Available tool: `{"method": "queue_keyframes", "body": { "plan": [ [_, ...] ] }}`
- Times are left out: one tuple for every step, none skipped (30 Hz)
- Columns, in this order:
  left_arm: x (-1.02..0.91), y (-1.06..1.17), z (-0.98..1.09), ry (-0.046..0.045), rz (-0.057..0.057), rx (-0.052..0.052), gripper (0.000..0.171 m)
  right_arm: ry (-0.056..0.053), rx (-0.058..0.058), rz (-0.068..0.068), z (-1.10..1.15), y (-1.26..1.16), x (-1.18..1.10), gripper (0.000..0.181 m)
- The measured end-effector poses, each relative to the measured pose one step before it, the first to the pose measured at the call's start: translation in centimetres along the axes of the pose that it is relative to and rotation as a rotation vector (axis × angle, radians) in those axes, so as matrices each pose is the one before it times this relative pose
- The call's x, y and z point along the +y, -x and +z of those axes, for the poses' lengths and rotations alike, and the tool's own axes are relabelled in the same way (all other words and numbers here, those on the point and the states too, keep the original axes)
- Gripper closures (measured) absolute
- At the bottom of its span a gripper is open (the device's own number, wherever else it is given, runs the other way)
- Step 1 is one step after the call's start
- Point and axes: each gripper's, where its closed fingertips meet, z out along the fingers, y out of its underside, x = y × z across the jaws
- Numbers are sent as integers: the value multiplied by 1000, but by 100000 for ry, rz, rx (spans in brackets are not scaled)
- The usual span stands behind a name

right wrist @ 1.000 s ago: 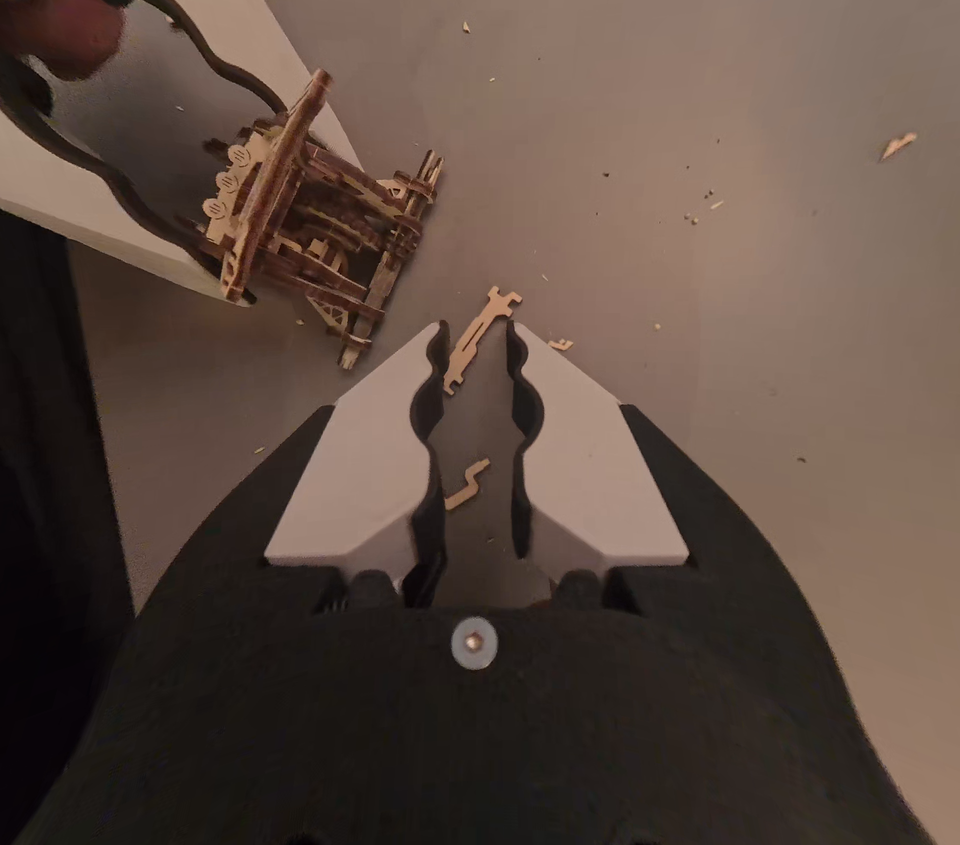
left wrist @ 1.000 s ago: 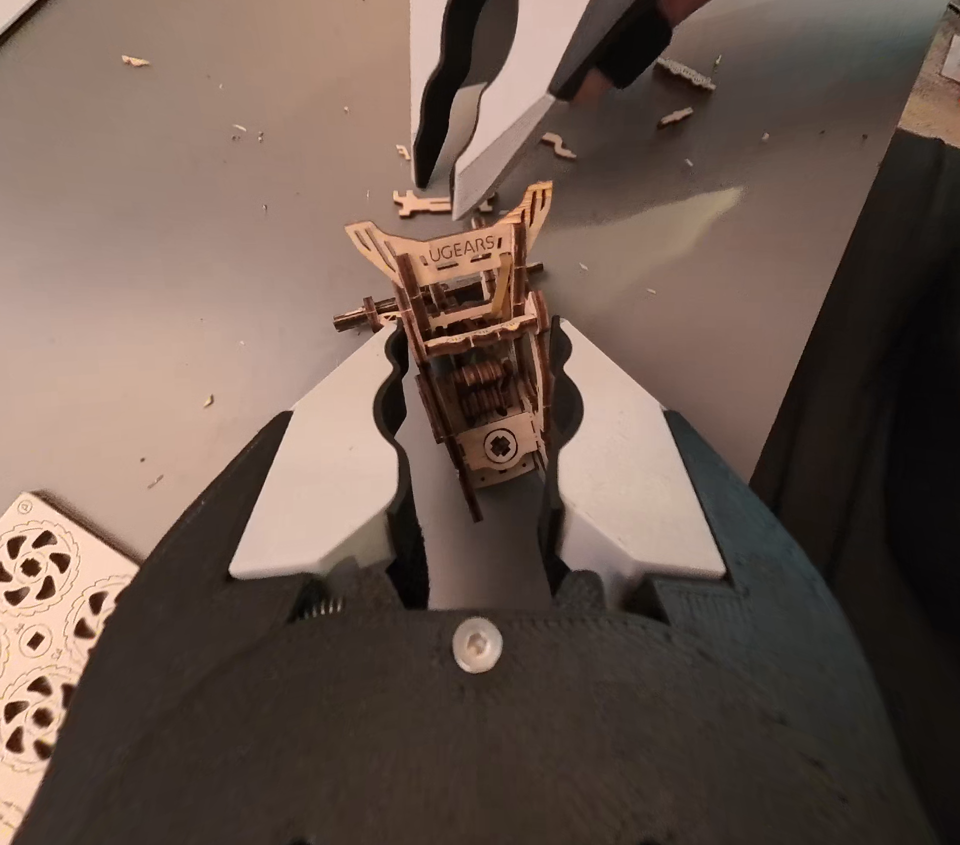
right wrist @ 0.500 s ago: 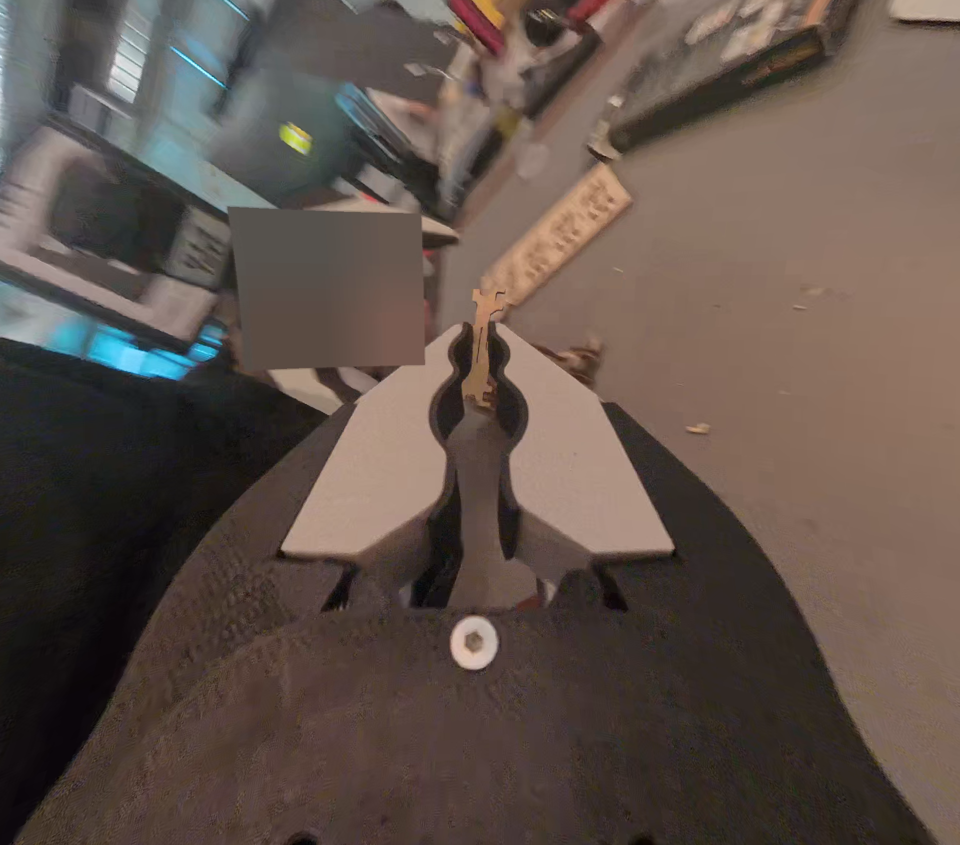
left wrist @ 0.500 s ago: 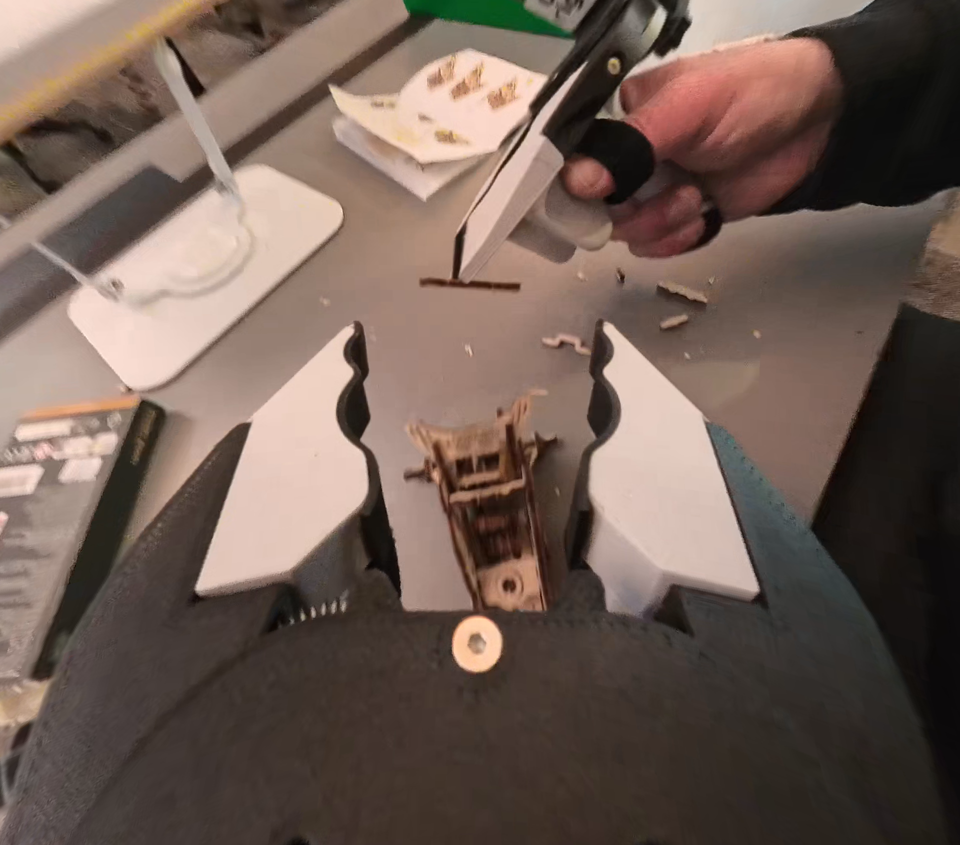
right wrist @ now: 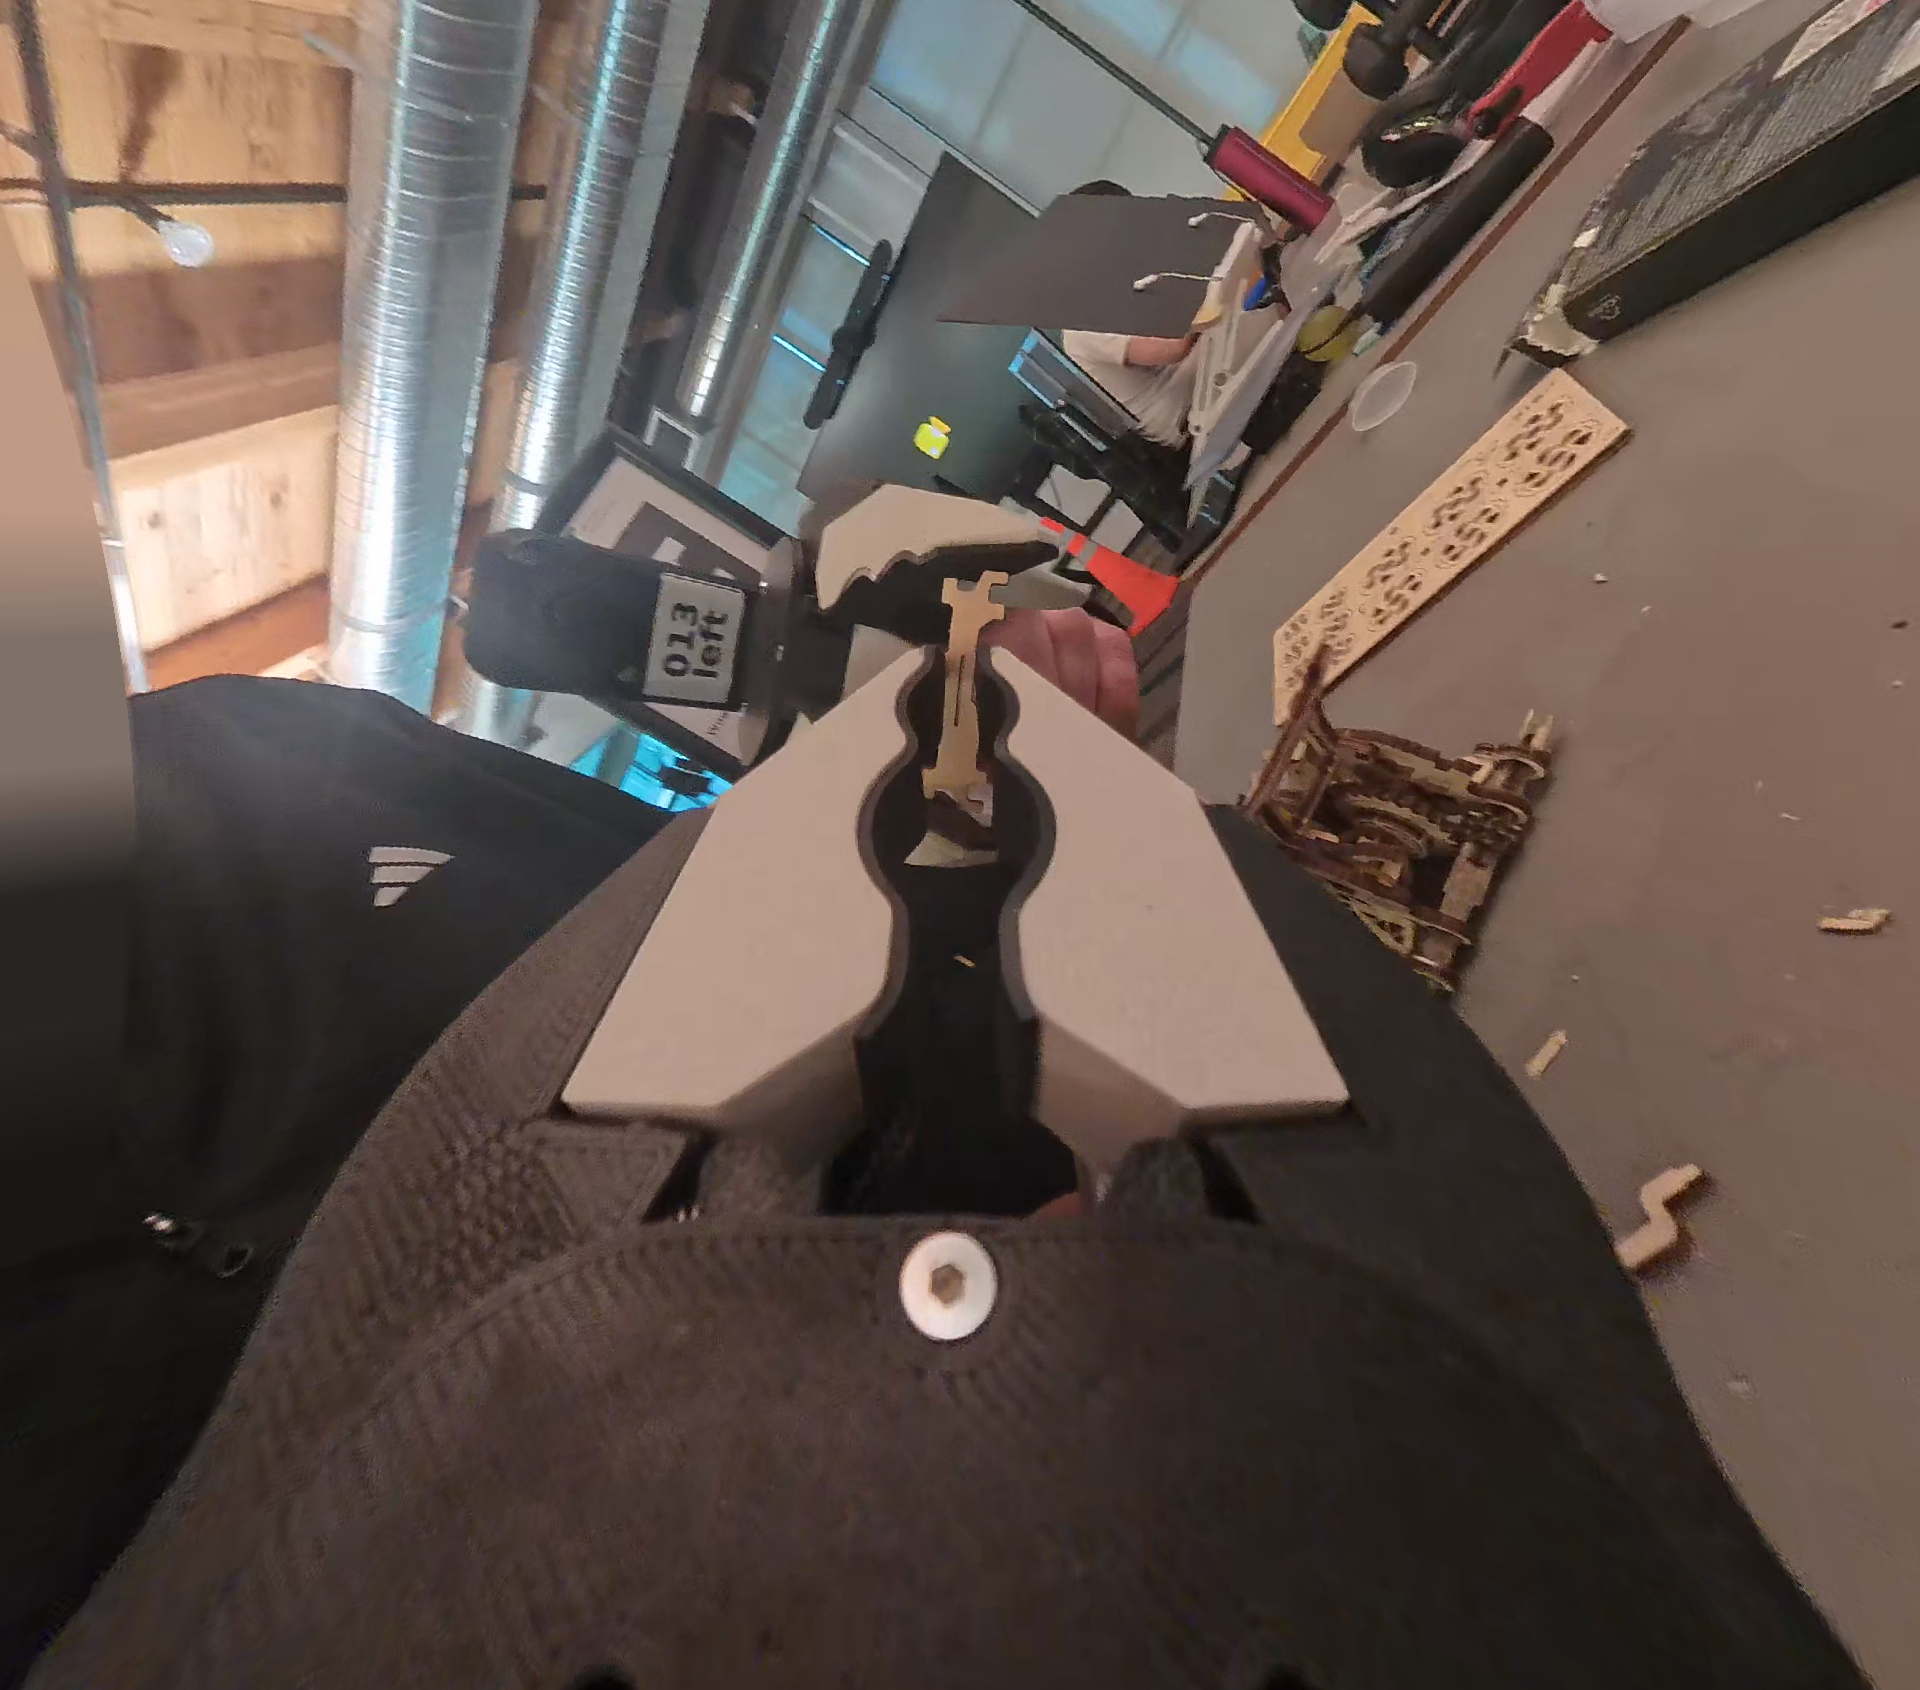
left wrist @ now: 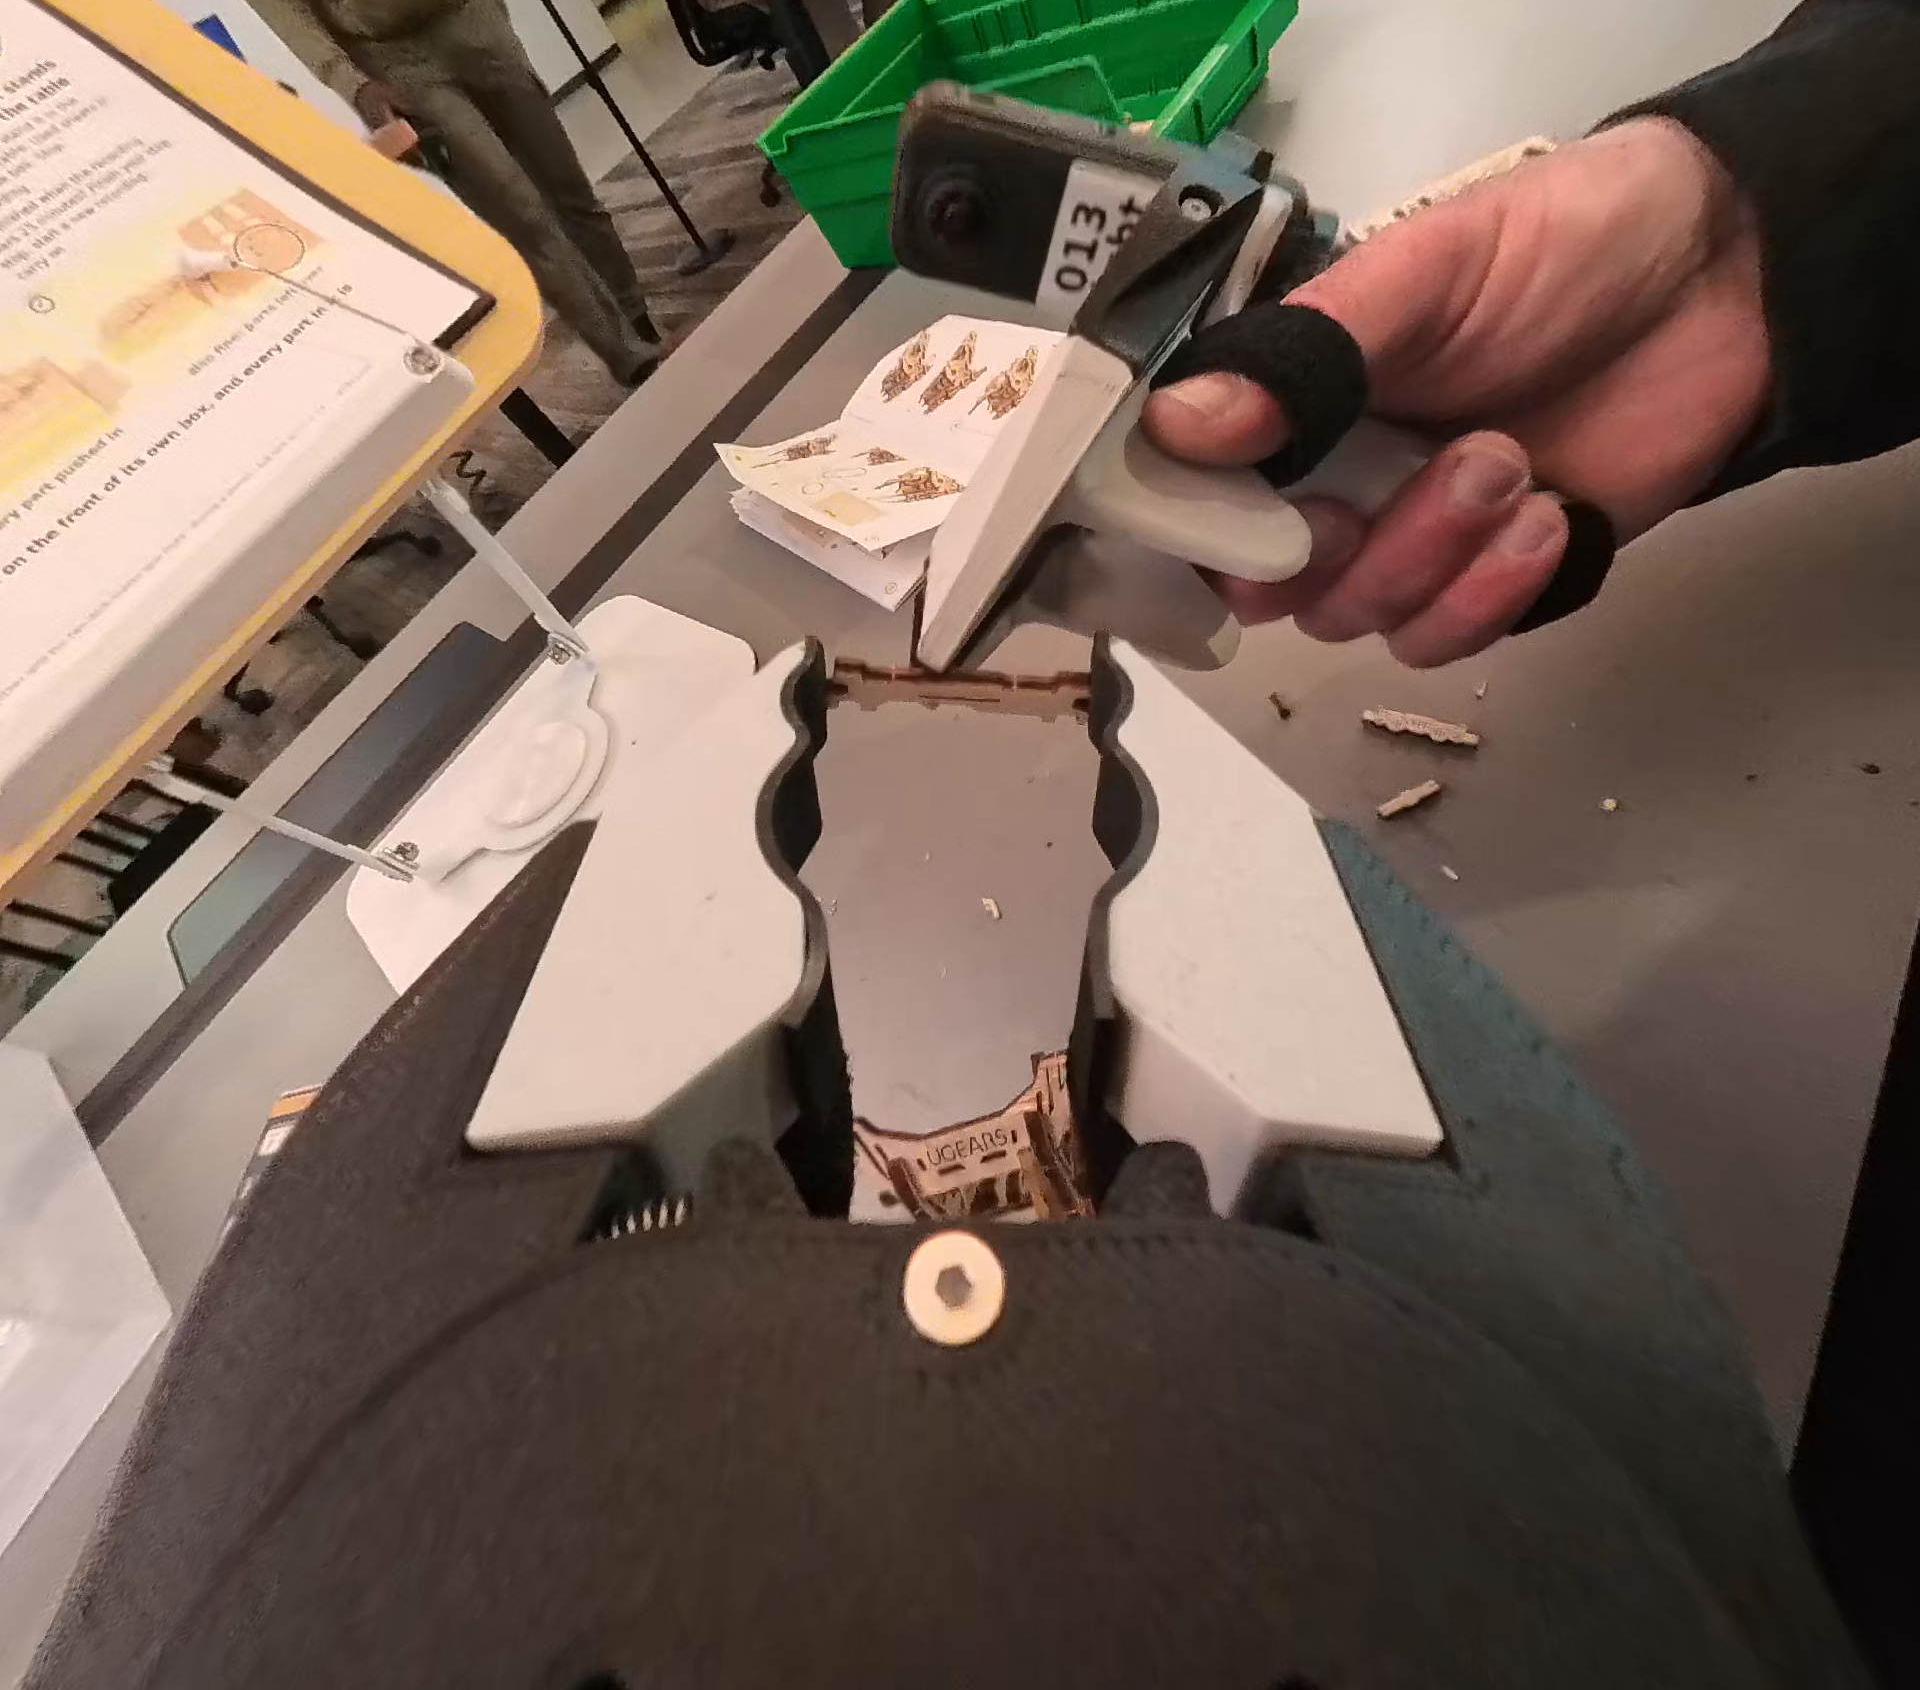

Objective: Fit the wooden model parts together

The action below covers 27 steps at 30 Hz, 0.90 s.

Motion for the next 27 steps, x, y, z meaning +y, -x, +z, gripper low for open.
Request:
{"method": "queue_keyframes", "body": {
  "plan": [
    [228,7,84,2223,600,-85,123,965,3013,-2411,-36,-217,51,177],
    [267,84,100,2528,973,-509,124,1604,4991,-4481,-58,-297,67,177],
    [451,177,166,4157,1290,-1281,124,2668,7717,-6324,-79,-465,85,176],
    [425,109,195,4564,2318,-1004,124,3274,7684,-6840,-83,-344,102,175],
    [248,-11,166,3727,2347,-352,124,3324,7048,-6533,-56,-211,76,175],
    [102,48,144,2881,1592,-522,124,4158,7274,-6702,18,-241,182,173],
    [170,-16,213,3276,1139,-126,124,3183,4845,-4795,90,-8,90,171],
    [206,-49,240,3440,1964,-92,124,3122,4620,-2832,130,-148,147,169],
    [131,22,194,2912,3021,-1216,124,3798,6153,-3968,112,-451,309,171],
    [142,-26,188,3041,2634,-942,124,3072,5240,-4543,123,-359,272,173],
    [268,-107,235,3827,1916,-207,124,1303,2755,-2011,98,-113,89,176],
    [88,-37,138,2351,1619,-633,124,204,2115,-1515,55,-136,16,177],
    [67,29,77,1634,1283,-651,124,-290,1020,-1165,-3,-94,9,178],
    [-9,1,25,800,601,-54,124,-1110,-568,832,-38,-15,-24,178],
    [-100,37,-66,-353,163,162,124,-1653,-2688,2896,-78,76,-74,179],
    [-264,83,-200,-2359,-118,111,123,-2375,-5062,4513,-187,180,-184,180],
    [-193,49,-209,-2428,-1055,922,121,-2740,-5830,5638,-287,163,-266,180],
    [-16,-119,-122,-1328,-1645,2297,118,-1612,-5656,5571,-307,148,-175,180],
    [-125,-190,-113,-2085,-1310,2491,119,418,-4702,3511,-211,168,85,181],
    [-225,-90,-109,-2998,-1060,1528,122,614,-3342,1921,-127,132,125,181],
    [-106,-106,-55,-1792,-1728,2087,124,358,-2738,2116,-95,116,80,180],
    [-149,-51,-40,-1629,-2183,1630,124,-588,-2599,2134,-94,116,-71,180],
    [-181,46,-72,-1387,-1030,170,124,-739,-2344,1560,-65,115,-105,181],
    [-90,-2,-55,-401,-33,-157,124,-13,-1412,560,-29,67,0,181],
    [62,-81,-60,545,-80,200,124,335,-38,-322,-3,-67,49,181],
    [91,-48,-163,175,-829,-193,122,-67,1058,-440,-38,-207,-17,181],
    [140,12,-296,-710,-1730,-702,115,395,1091,-356,-78,-262,6,181]
  ]
}}
